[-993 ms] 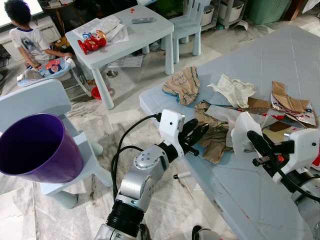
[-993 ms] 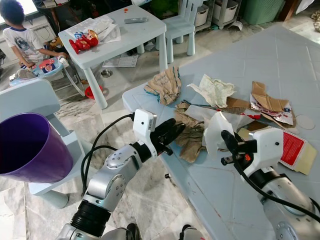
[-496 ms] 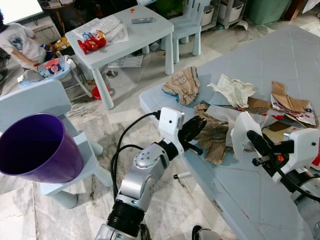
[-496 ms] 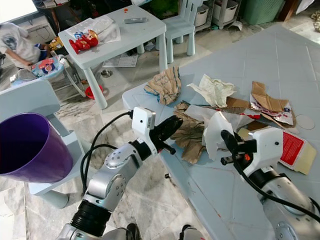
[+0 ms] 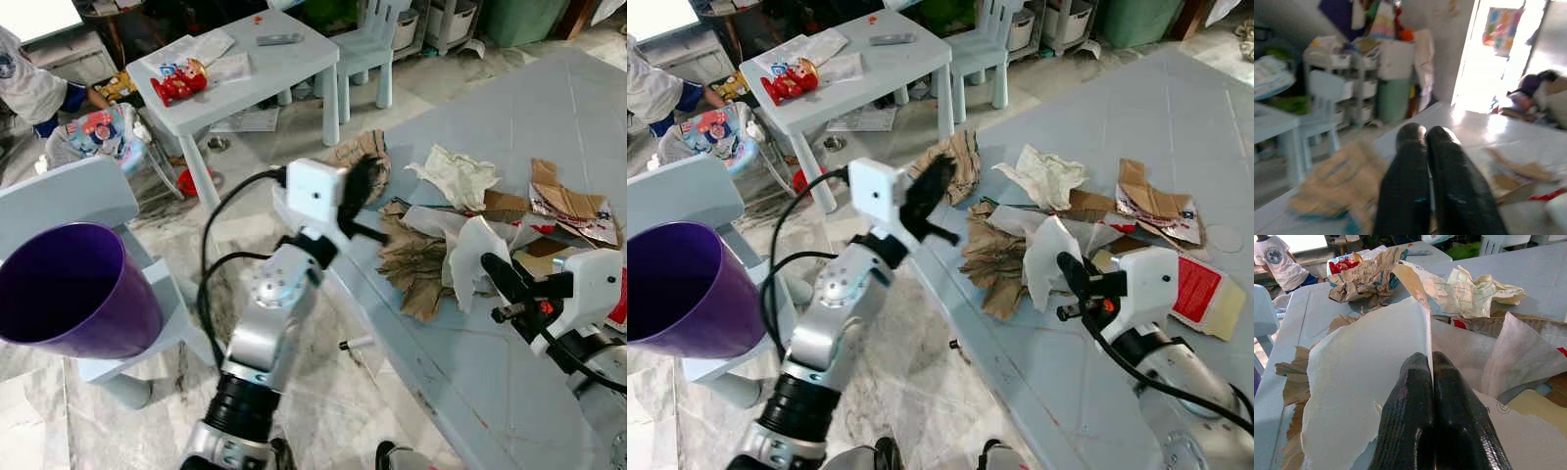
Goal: Picking trash to rubbish bin
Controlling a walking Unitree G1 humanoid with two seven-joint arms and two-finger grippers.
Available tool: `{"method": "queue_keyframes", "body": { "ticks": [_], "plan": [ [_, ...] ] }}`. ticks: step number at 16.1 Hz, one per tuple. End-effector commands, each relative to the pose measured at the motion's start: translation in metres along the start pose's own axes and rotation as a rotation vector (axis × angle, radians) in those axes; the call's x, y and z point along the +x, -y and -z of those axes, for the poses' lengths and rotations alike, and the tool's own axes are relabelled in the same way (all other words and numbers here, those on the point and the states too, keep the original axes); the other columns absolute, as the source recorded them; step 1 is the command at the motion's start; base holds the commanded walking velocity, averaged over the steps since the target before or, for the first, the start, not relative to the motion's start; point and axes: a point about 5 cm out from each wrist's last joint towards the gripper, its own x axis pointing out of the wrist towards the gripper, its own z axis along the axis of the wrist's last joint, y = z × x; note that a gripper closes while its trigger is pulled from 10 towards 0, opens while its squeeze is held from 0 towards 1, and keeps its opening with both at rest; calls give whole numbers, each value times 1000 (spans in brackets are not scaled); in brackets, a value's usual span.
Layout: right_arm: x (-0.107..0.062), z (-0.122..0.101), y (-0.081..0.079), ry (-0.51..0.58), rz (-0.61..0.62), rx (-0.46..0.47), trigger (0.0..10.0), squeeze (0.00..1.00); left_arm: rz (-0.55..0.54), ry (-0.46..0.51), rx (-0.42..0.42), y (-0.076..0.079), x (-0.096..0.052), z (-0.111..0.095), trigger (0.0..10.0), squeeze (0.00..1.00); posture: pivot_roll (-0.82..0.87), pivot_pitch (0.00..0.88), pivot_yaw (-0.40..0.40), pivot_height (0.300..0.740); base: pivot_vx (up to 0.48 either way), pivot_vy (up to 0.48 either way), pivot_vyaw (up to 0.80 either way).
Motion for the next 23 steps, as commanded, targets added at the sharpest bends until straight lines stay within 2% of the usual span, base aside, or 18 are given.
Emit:
{"method": "queue_keyframes", "body": {
  "ticks": [1, 3, 6, 8, 10, 14, 16, 23],
  "plan": [
    [1, 0, -3, 0, -9, 1, 0, 0, -29, -4, 20, -7, -1, 2, 10000, 1000, -170, 192, 43, 740, 0, 0, 0],
    [2, -1, -4, 2, -13, 2, 0, 0, -79, -26, 59, -19, 0, 5, 10000, 1000, -170, 192, 43, 740, 0, 0, 0],
    [2, -1, -4, 4, -14, 2, 0, 0, -172, -92, 130, -48, -1, 13, 10000, 1000, -170, 189, 41, 740, 0, 0, 0],
    [2, -1, -4, 3, -15, 2, 0, 0, -196, -124, 137, -61, -3, 20, 10000, 1000, -175, 191, 40, 740, 0, 0, 0],
    [2, -2, -5, 5, -16, 1, 0, 0, -200, -144, 116, -63, -3, 26, 10000, 1000, -175, 191, 40, 740, 0, 0, 0],
    [1, -3, -6, 10, -13, -2, 0, 0, -133, -142, 112, -52, 1, 33, 10000, 1000, -189, 196, 40, 740, 0, 0, 0],
    [0, -3, -6, 9, -12, -4, 0, 0, -125, -139, 114, -52, 4, 35, 10000, 1000, -189, 196, 40, 740, 0, 0, 0],
    [-9, -7, -5, 5, 6, -23, 0, 0, -125, -135, 102, -60, 18, 32, 10000, 1000, -243, 215, 40, 740, 0, 0, 0]
  ]
}}
